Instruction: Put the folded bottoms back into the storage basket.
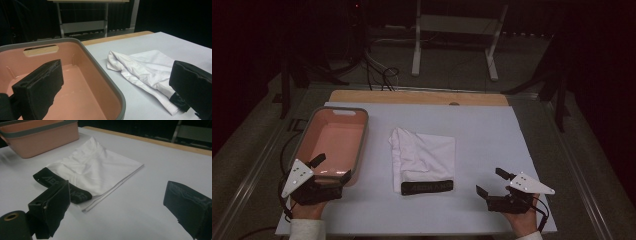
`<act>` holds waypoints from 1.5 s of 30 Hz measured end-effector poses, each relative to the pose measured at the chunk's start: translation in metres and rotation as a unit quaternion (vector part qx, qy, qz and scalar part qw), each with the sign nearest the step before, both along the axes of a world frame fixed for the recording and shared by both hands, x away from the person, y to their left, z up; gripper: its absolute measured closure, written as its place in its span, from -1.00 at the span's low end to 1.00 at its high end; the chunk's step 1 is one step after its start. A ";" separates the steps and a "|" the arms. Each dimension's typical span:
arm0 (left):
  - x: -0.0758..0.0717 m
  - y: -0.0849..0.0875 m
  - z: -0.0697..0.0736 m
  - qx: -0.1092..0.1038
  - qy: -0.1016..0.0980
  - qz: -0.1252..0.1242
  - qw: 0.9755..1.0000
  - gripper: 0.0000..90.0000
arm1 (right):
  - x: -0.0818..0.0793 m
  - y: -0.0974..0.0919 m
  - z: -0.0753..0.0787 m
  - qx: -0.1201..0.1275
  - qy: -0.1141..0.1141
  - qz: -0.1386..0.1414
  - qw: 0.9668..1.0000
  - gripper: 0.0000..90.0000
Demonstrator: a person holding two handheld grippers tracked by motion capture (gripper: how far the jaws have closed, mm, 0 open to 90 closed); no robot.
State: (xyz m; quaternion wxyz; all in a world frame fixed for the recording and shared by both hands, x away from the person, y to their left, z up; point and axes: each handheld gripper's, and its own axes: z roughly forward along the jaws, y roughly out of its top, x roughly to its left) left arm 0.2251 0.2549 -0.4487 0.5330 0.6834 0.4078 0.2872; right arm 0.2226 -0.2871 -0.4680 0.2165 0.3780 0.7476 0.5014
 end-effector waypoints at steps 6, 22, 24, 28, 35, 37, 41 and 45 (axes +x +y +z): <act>-0.001 0.001 0.000 -0.001 -0.005 0.004 1.000 -0.99 | -0.001 0.002 0.002 0.001 -0.001 0.001 1.000 -0.85; -0.001 -0.005 -0.002 0.016 -0.004 0.005 1.000 -0.99 | 0.000 0.013 0.008 0.011 0.003 0.003 1.000 -0.85; -0.001 -0.006 -0.002 0.015 -0.004 0.006 1.000 -0.99 | 0.001 0.015 0.011 0.007 0.007 -0.001 1.000 -0.84; -0.001 -0.007 -0.003 0.016 -0.003 0.007 1.000 -0.99 | 0.004 0.019 0.015 0.001 0.013 -0.011 1.000 -0.83; 0.000 -0.012 -0.004 0.025 -0.003 0.005 1.000 -0.99 | 0.008 0.024 0.022 0.013 0.010 -0.003 1.000 -0.84; -0.001 -0.012 -0.004 0.025 -0.004 0.005 1.000 -0.99 | 0.009 0.025 0.024 0.015 0.008 -0.001 1.000 -0.84; -0.001 -0.011 -0.005 0.023 -0.005 0.009 1.000 -0.99 | 0.012 0.029 0.025 0.019 0.010 0.002 1.000 -0.84; -0.001 -0.010 -0.005 0.024 -0.006 0.011 1.000 -0.99 | 0.016 0.036 0.026 0.013 0.014 0.003 1.000 -0.84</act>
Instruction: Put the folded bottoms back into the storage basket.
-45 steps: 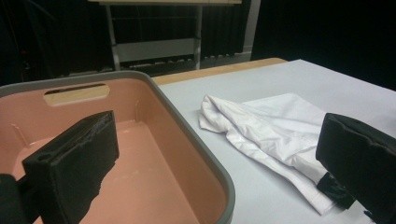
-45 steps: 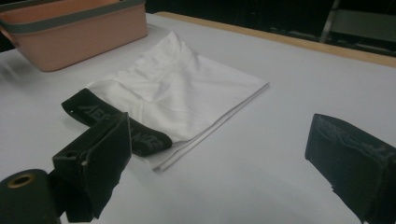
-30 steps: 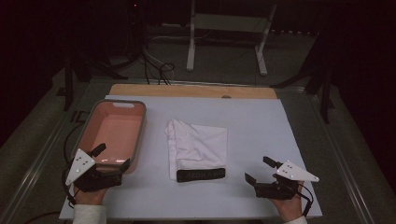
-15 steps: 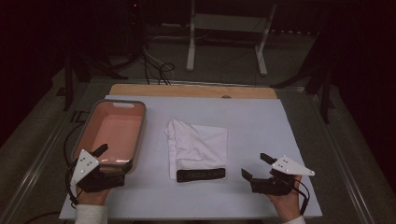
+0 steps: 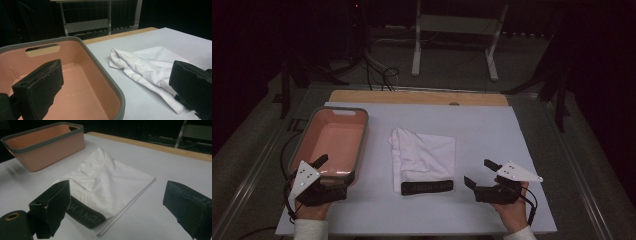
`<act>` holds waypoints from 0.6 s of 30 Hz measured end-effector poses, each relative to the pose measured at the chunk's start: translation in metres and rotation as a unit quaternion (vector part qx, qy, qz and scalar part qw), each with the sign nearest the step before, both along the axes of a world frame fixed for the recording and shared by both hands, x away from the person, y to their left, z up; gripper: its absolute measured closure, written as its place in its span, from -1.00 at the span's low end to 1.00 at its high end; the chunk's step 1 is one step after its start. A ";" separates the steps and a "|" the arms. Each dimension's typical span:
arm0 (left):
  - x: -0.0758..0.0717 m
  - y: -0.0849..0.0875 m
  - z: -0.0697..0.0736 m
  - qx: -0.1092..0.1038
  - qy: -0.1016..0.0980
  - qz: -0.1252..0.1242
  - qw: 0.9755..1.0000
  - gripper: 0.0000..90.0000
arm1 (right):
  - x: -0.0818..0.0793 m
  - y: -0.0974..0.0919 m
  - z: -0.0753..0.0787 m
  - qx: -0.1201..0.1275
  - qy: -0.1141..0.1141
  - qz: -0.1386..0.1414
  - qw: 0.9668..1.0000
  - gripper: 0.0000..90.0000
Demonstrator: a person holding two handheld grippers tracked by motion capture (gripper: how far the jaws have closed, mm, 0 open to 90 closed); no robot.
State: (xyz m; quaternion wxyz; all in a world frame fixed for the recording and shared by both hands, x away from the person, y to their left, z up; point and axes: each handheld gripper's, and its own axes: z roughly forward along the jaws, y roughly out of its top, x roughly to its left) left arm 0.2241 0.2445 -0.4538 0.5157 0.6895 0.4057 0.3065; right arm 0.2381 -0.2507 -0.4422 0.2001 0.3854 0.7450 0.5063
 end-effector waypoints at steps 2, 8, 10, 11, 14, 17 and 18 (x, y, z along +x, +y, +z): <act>0.000 0.000 0.000 0.000 -0.001 0.000 1.000 -0.99 | 0.002 0.003 -0.001 0.000 0.005 0.002 1.000 -0.84; 0.000 -0.001 0.000 0.006 0.000 0.001 1.000 -0.99 | 0.009 0.012 -0.007 0.003 0.019 0.003 1.000 -0.84; 0.000 -0.001 0.000 0.006 0.000 0.001 1.000 -0.99 | 0.010 0.015 -0.008 0.002 0.021 0.004 1.000 -0.83; 0.000 -0.001 0.000 0.006 -0.001 0.001 1.000 -0.99 | 0.011 0.016 -0.009 0.001 0.021 0.006 1.000 -0.84; 0.000 -0.002 -0.001 0.007 -0.001 0.002 1.000 -0.99 | 0.013 0.021 -0.011 -0.001 0.027 0.007 1.000 -0.83; 0.000 -0.002 -0.001 0.007 -0.001 0.002 1.000 -0.99 | 0.015 0.025 -0.015 -0.003 0.033 0.008 0.999 -0.84; 0.000 -0.002 -0.001 0.007 -0.001 0.003 1.000 -0.99 | 0.016 0.026 -0.016 -0.004 0.036 0.008 0.999 -0.84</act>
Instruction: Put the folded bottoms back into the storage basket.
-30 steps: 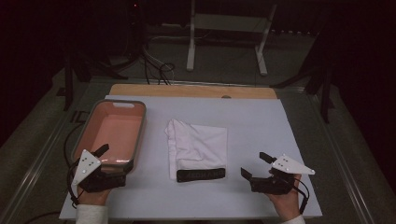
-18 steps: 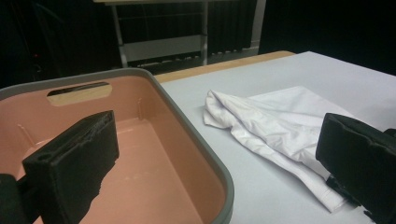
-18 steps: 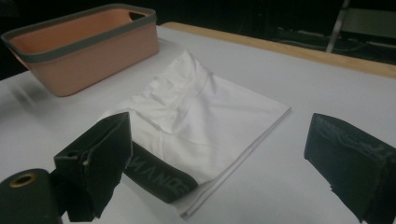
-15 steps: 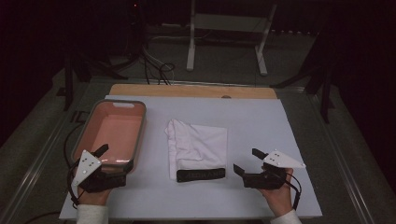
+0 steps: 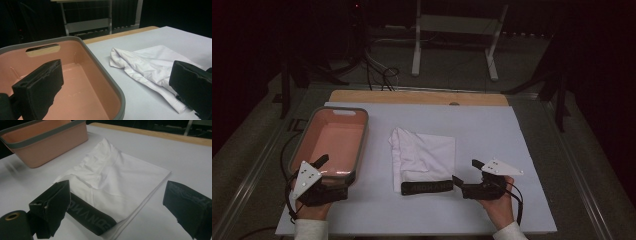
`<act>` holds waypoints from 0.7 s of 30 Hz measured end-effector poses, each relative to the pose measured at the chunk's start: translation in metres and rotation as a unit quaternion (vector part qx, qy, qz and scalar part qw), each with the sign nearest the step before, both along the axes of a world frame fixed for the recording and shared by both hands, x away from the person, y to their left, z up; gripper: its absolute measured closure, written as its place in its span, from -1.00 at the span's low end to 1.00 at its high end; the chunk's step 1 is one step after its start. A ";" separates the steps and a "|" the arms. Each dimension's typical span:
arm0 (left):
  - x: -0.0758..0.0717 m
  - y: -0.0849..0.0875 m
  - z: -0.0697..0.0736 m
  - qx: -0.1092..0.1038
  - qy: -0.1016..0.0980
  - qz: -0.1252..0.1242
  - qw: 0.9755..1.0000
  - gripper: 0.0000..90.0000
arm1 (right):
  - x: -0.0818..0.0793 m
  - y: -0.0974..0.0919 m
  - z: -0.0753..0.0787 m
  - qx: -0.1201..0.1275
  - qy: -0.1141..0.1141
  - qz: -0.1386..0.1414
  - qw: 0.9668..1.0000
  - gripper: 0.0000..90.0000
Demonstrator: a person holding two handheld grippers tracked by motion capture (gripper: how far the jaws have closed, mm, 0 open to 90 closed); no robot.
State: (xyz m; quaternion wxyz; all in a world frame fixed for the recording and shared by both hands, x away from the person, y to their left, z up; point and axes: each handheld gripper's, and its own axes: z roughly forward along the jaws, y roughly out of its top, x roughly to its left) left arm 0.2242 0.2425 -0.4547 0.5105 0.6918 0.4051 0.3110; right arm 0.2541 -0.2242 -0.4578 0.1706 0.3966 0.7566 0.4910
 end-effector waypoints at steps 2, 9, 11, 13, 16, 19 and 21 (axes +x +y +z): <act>0.000 0.000 0.000 0.000 0.001 0.000 1.000 -0.99 | 0.001 0.002 -0.002 -0.001 0.006 -0.002 1.000 -0.84; 0.001 -0.001 -0.001 0.002 0.001 -0.002 1.000 -0.99 | 0.005 0.008 -0.008 -0.006 0.021 -0.004 1.000 -0.83; 0.001 -0.002 -0.001 0.002 0.001 -0.002 1.000 -0.99 | 0.005 0.009 -0.009 -0.008 0.024 -0.003 1.000 -0.83; 0.000 -0.002 -0.001 0.002 0.001 -0.002 1.000 -0.99 | 0.006 0.011 -0.010 -0.010 0.025 -0.002 1.000 -0.83; 0.001 -0.001 -0.001 0.004 0.001 -0.002 1.000 -0.99 | 0.006 0.014 -0.013 -0.010 0.029 -0.001 1.000 -0.83; 0.001 -0.002 -0.002 0.004 0.002 -0.003 1.000 -0.99 | 0.007 0.016 -0.015 -0.014 0.035 -0.001 0.999 -0.83; 0.001 -0.002 -0.002 0.004 0.002 -0.004 1.000 -0.99 | 0.008 0.018 -0.017 -0.016 0.039 -0.001 0.999 -0.83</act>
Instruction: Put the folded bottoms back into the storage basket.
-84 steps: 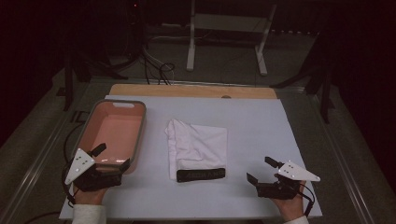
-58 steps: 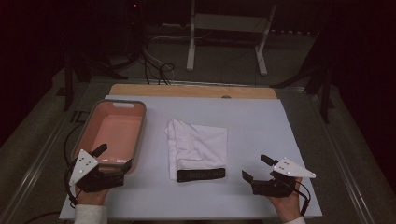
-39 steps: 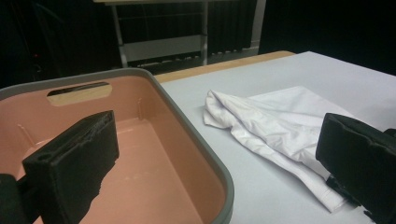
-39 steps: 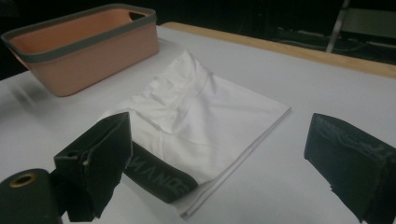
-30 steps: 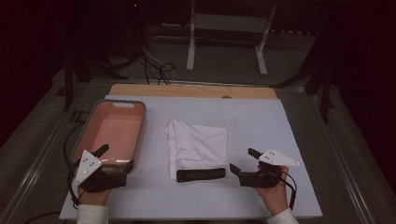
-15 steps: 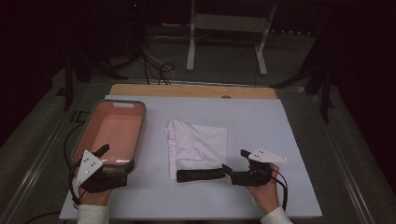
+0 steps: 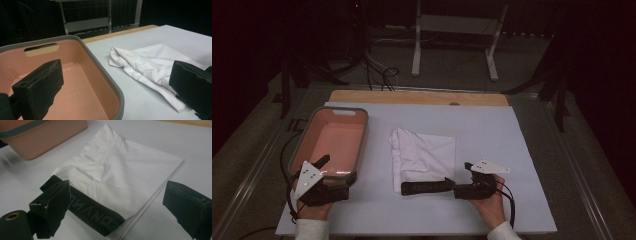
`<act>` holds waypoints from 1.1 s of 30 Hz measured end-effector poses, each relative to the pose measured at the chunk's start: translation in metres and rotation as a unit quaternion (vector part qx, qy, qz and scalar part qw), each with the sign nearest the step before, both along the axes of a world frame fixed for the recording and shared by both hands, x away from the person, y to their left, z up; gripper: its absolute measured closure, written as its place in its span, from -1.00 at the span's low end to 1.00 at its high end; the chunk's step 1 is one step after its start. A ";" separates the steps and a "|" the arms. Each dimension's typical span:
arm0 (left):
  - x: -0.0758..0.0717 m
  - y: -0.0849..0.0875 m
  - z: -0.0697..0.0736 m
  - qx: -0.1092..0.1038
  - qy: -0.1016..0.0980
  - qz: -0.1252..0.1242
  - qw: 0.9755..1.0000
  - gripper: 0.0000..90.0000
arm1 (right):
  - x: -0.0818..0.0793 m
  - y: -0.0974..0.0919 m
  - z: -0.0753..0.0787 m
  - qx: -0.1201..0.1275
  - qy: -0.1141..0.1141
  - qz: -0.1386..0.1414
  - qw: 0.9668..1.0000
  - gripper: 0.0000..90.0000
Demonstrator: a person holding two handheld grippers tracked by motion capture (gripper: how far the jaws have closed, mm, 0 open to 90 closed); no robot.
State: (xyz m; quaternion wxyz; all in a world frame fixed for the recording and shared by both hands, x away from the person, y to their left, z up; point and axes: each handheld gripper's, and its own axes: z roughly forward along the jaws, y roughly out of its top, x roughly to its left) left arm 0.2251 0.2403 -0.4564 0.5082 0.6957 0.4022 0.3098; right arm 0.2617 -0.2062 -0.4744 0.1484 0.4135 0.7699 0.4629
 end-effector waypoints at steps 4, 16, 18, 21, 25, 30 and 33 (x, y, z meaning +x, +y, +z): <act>0.000 0.000 0.000 0.002 0.002 0.000 1.000 -0.99 | 0.001 0.003 -0.004 -0.007 0.007 -0.001 1.000 -0.83; 0.000 0.000 -0.001 0.002 0.001 -0.001 1.000 -0.99 | 0.003 0.010 -0.015 -0.034 0.035 -0.007 0.999 -0.74; 0.000 0.000 0.000 0.002 0.002 -0.001 1.000 -0.99 | 0.003 0.011 -0.017 -0.038 0.040 -0.012 0.998 -0.70; 0.000 0.000 0.000 0.002 0.002 -0.001 1.000 -0.99 | 0.003 0.013 -0.020 -0.049 0.044 -0.019 0.998 -0.62; 0.000 -0.001 0.000 0.003 0.001 -0.002 1.000 -0.99 | 0.004 0.016 -0.025 -0.061 0.053 -0.025 0.996 -0.51; 0.000 -0.001 -0.001 0.007 0.000 -0.002 1.000 -0.99 | 0.005 0.019 -0.030 -0.075 0.067 -0.027 0.995 -0.32; 0.000 -0.002 -0.001 0.006 0.000 -0.003 1.000 -0.99 | 0.005 0.021 -0.032 -0.086 0.076 -0.035 0.993 -0.22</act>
